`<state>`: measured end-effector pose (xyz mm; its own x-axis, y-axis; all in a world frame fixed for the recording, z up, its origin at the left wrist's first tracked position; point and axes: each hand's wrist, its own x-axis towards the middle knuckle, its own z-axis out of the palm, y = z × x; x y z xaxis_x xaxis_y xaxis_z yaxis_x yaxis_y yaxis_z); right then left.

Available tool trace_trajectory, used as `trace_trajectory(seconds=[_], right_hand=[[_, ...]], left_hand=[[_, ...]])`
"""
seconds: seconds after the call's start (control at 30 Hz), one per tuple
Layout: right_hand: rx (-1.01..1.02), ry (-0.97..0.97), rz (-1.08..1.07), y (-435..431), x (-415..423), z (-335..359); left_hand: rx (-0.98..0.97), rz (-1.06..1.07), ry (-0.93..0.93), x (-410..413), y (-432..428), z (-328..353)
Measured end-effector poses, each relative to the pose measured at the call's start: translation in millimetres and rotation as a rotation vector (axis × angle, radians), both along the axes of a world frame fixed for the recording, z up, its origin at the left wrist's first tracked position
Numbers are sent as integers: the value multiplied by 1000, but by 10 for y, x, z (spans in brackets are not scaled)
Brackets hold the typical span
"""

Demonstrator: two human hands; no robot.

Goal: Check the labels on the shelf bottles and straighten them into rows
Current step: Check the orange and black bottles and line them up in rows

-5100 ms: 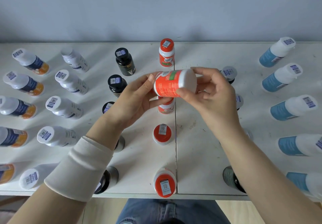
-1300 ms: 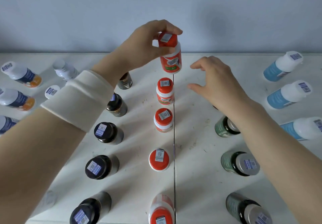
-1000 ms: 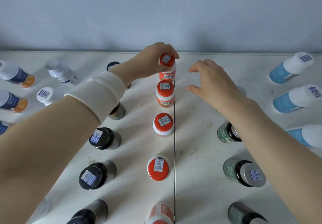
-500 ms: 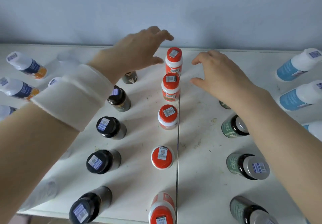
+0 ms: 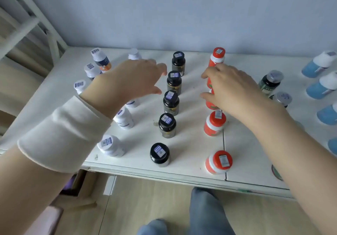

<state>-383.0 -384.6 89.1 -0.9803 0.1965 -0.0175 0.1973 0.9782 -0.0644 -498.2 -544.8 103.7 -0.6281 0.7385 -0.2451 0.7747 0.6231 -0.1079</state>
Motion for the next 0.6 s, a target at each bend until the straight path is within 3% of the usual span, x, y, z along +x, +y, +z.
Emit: trace_trajectory(seconds=[0.23,0.47,0.6], right_hand=[[21,-69,-84,-939,708,-249],[43,-233,-118,-1323,1140,-617],[45,-257,-116,-1361,1237,-777]], left_hand=[[36,-54,-91,506,-893,-189],[27,-86,-130,887,-1217,-610],[258,31,-283,1030,-1233,-783]])
